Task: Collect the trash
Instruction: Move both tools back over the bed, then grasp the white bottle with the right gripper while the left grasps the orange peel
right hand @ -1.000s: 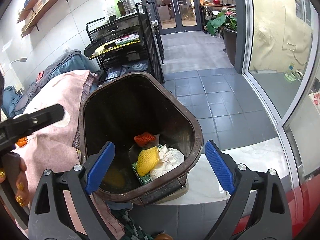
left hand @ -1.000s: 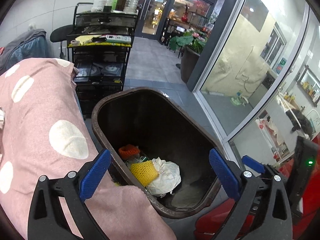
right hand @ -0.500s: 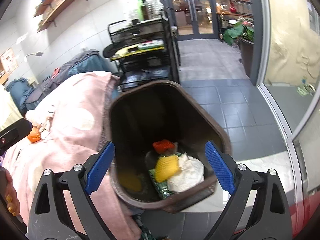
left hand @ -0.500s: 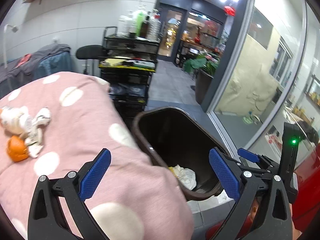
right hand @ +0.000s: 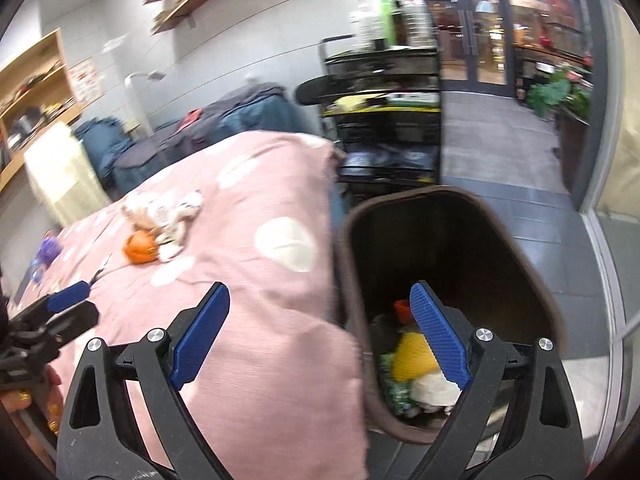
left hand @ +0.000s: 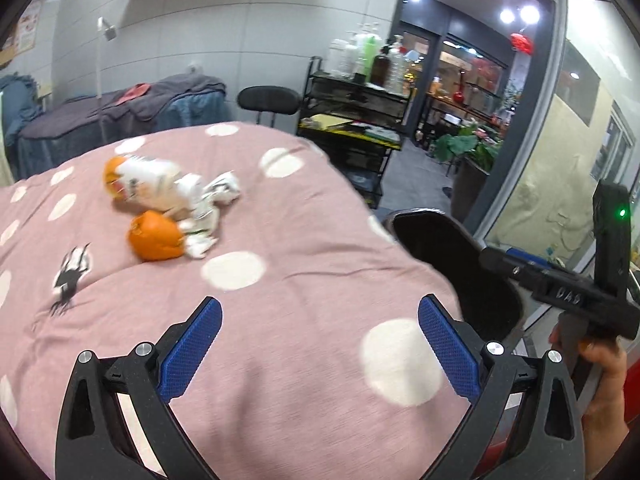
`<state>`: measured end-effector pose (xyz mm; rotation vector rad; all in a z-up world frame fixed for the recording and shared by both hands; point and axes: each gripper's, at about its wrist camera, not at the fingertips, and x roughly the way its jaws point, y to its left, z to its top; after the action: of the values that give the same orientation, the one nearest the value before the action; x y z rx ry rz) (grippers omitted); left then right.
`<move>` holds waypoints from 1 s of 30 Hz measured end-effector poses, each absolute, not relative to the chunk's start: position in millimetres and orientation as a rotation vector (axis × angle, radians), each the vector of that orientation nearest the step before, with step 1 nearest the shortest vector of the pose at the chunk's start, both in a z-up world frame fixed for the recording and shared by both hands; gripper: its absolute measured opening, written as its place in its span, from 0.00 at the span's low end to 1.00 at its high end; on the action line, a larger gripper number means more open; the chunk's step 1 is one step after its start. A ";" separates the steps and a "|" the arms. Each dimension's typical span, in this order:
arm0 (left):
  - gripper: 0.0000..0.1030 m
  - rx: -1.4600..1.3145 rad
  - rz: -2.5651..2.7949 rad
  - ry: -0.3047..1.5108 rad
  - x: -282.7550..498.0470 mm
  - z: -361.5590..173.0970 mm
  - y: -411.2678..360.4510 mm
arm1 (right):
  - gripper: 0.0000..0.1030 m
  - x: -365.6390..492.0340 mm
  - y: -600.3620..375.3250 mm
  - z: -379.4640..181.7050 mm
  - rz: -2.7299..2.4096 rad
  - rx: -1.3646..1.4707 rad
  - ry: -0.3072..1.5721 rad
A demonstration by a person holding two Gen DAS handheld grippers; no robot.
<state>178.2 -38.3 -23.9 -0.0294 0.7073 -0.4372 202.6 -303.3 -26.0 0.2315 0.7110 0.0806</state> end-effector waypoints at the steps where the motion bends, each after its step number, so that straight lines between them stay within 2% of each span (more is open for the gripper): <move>1: 0.94 -0.029 -0.420 0.716 179.3 -26.5 -30.0 | 0.88 207.0 -296.1 -24.9 0.104 0.223 0.718; 15: 0.93 -0.077 -0.265 0.785 210.3 -38.8 62.0 | 0.88 280.5 -194.0 -6.9 0.400 0.085 0.773; 22: 0.93 -0.082 -0.265 0.774 220.9 -33.5 75.9 | 0.88 336.2 -118.5 0.9 0.563 -0.075 0.779; 30: 0.93 -0.104 -0.278 0.806 234.6 -39.4 84.1 | 0.87 423.1 -27.3 -18.3 0.617 -0.322 0.800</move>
<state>234.6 84.1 -39.4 -0.1038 0.8063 -0.2775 423.1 -27.3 -18.3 -0.3221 0.8005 0.6169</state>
